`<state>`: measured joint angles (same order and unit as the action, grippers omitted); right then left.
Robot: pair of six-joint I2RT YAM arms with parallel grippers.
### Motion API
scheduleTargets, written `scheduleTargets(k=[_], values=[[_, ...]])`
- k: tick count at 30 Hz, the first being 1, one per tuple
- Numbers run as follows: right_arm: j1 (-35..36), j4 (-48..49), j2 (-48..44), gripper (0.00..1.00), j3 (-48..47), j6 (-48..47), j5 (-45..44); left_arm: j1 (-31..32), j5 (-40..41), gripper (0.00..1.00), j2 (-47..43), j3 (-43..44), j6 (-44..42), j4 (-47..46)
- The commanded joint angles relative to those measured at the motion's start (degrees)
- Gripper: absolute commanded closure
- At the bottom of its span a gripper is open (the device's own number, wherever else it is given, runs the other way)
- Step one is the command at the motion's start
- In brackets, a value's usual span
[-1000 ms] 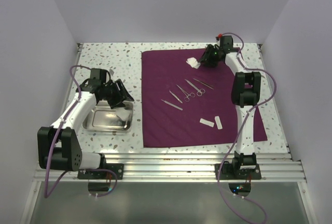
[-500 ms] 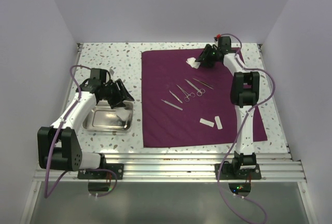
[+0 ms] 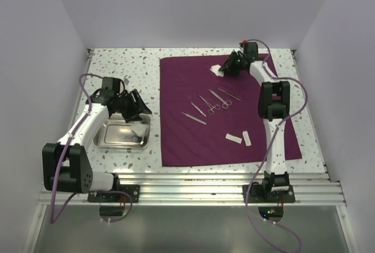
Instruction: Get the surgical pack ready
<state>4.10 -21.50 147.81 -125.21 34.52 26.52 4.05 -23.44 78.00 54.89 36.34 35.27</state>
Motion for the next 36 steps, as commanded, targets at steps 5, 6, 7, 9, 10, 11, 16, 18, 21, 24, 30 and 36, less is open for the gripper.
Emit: scheduleTargets(k=[5, 6, 7, 9, 10, 11, 16, 18, 21, 24, 30, 36], values=[[0.0, 0.0, 0.3, 0.89, -2.3, 1.0, -2.1, 0.1, -1.3, 0.4, -0.5, 1.9, -0.6, -1.3], [0.0, -0.2, 0.0, 0.9, -2.8, 1.0, -2.0, 0.1, -1.7, 0.39, -0.4, 2.3, -0.6, -1.4], [0.0, -0.6, -0.9, 0.93, -3.0, 0.9, -1.8, 0.1, -2.1, 0.39, -0.1, 2.5, -0.6, -2.0], [0.0, -1.4, -2.1, 0.97, -3.9, 1.0, -1.6, 0.2, -4.0, 0.37, 0.2, 3.3, -0.3, -2.5], [0.0, -2.4, -3.7, 0.99, -4.0, 1.1, -1.2, 0.2, -4.9, 0.36, 0.6, 3.4, -0.1, -3.6], [0.1, -2.4, -4.7, 1.0, -3.1, 1.5, -0.1, 0.3, -7.2, 0.34, 0.9, 3.4, 0.7, -5.7], [2.0, -1.7, -16.4, 1.0, 7.0, 4.1, 3.6, 1.2, -14.9, 0.24, 0.9, 2.3, 8.4, -14.7], [2.6, 1.8, -20.7, 1.0, 12.2, 6.9, 4.8, 1.6, -16.4, 0.22, 0.8, 2.0, 14.4, -20.5], [4.9, 7.8, -29.5, 1.0, 22.6, 13.0, 6.4, 2.4, -16.5, 0.14, 1.7, 1.4, 23.7, -27.5], [8.9, 10.2, -36.1, 1.0, 29.2, 16.2, 6.3, 3.2, -16.9, 0.06, 2.7, -1.2, 36.5, -37.2], [17.9, 20.3, -45.7, 1.0, 41.3, 23.6, 3.6, 6.7, -15.6, 0.04, 5.0, -4.5, 57.9, -47.2], [22.6, 26.9, -49.4, 1.0, 45.4, 27.7, 2.4, 11.0, -9.9, 0.04, 4.2, -4.7, 68.4, -47.1]])
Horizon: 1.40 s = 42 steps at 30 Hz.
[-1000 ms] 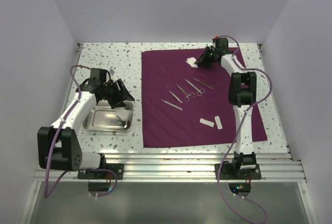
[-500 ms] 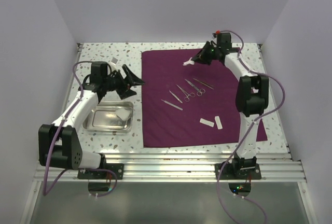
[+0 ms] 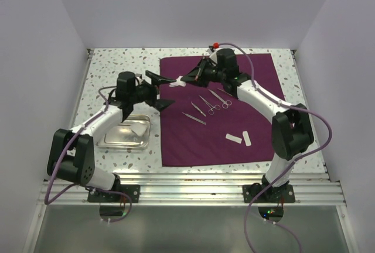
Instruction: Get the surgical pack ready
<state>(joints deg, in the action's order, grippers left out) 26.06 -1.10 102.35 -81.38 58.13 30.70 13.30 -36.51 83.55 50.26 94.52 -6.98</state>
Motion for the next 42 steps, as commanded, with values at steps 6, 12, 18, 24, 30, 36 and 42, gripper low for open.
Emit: scheduleTargets(k=[6, 12, 18, 24, 30, 36, 42], values=[[2.9, 8.6, -4.8, 1.0, 5.0, 5.4, -1.1, 3.4, 4.4, 0.12, -1.3, -0.6, 12.9, -2.4], [3.6, 8.3, -5.8, 1.0, 6.5, 5.9, -0.1, 3.3, 5.9, 0.27, -2.4, -3.5, 15.7, -4.9], [4.0, 8.0, -8.4, 1.0, 10.5, 5.8, 0.2, 3.3, 5.5, 0.53, -1.4, -4.0, 14.7, -7.0], [5.0, 3.9, -8.0, 0.98, 10.4, 4.7, 0.3, 1.8, 4.5, 0.9, -1.4, -3.2, 10.5, -6.1], [5.0, -15.0, -5.0, 0.32, 1.1, -5.3, 0.6, -6.3, 3.3, 1.0, -2.2, 3.9, -18.7, 18.5], [4.6, -25.3, -5.4, 0.2, -2.4, -15.1, -0.1, -16.6, 12.2, 1.0, -8.7, 2.0, -50.9, 40.8], [3.9, -25.8, -5.4, 0.18, 0.7, -17.1, 2.0, -18.2, 19.6, 1.0, -15.9, -4.9, -61.5, 42.8]])
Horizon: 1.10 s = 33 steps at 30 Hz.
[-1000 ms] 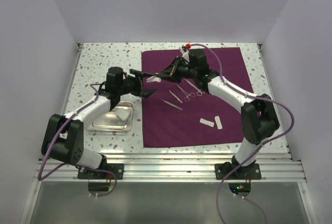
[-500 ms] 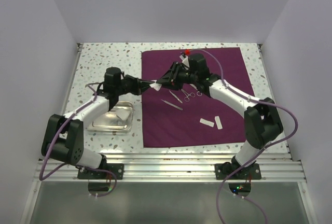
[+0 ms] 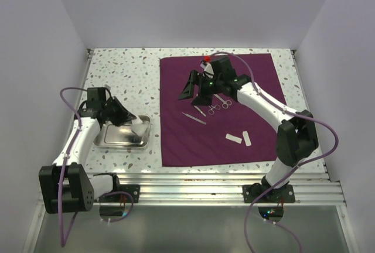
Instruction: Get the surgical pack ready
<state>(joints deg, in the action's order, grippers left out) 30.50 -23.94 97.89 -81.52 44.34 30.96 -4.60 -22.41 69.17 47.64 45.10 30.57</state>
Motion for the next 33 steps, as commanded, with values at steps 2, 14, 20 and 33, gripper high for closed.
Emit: scheduleTargets(k=[2, 14, 20, 33], values=[[-0.6, -3.0, -0.7, 0.18, 1.3, -3.3, 2.0, -1.5, 6.9, 1.0, -1.1, -3.1, -13.5, 5.8], [-2.5, -3.4, -1.4, 0.17, 3.6, -4.4, 2.4, -5.3, 15.4, 1.0, 4.8, -1.7, -16.1, 9.5], [-3.8, -2.8, -1.5, 0.17, 4.4, -4.7, 2.8, -5.8, 10.0, 1.0, 9.2, -2.7, -15.0, 7.2], [-3.9, -3.4, -0.9, 0.16, 5.0, -6.1, 2.8, -7.4, 9.7, 0.61, 10.3, -7.9, -10.9, 6.3]])
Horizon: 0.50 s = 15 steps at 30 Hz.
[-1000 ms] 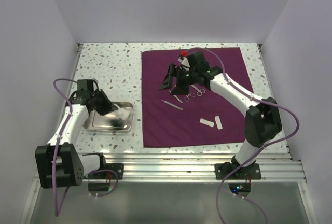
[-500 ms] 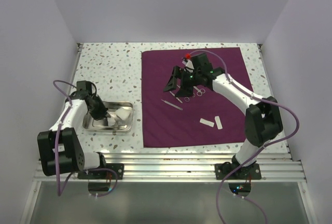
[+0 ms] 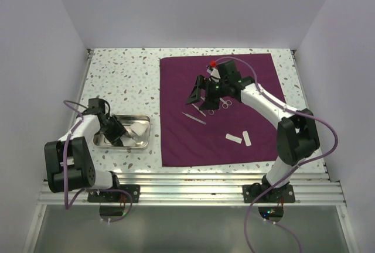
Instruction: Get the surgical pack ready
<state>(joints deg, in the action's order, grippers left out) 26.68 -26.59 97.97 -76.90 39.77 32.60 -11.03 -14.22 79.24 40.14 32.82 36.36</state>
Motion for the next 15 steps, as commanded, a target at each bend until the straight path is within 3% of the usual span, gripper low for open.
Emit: scheduleTargets(k=[1, 6, 8, 10, 12, 15], values=[[0.0, -1.2, -0.9, 0.16, 0.4, -1.8, 0.9, -0.9, 2.1, 0.54, -0.1, -0.2, 2.1, 1.1], [-0.1, -14.5, 1.8, 0.15, -3.6, -8.7, -5.5, -0.9, 6.2, 0.37, -2.0, 2.0, 2.9, 6.8], [0.0, -19.2, 2.6, 0.15, -5.4, -12.3, -11.8, -0.9, 7.8, 0.36, -2.7, 3.7, 3.2, 9.5], [0.0, -25.2, 3.0, 0.15, -5.8, -14.2, -17.5, -0.9, 8.8, 0.27, -3.3, 4.9, 4.1, 10.8], [-0.2, -28.1, 1.6, 0.15, -4.1, -15.2, -20.8, -0.9, 8.7, 0.2, -3.7, 6.1, 4.4, 12.2], [-2.2, -28.7, -2.0, 0.16, 1.2, -15.2, -23.5, -1.0, 7.9, 0.18, -4.3, 8.1, 4.1, 13.2]])
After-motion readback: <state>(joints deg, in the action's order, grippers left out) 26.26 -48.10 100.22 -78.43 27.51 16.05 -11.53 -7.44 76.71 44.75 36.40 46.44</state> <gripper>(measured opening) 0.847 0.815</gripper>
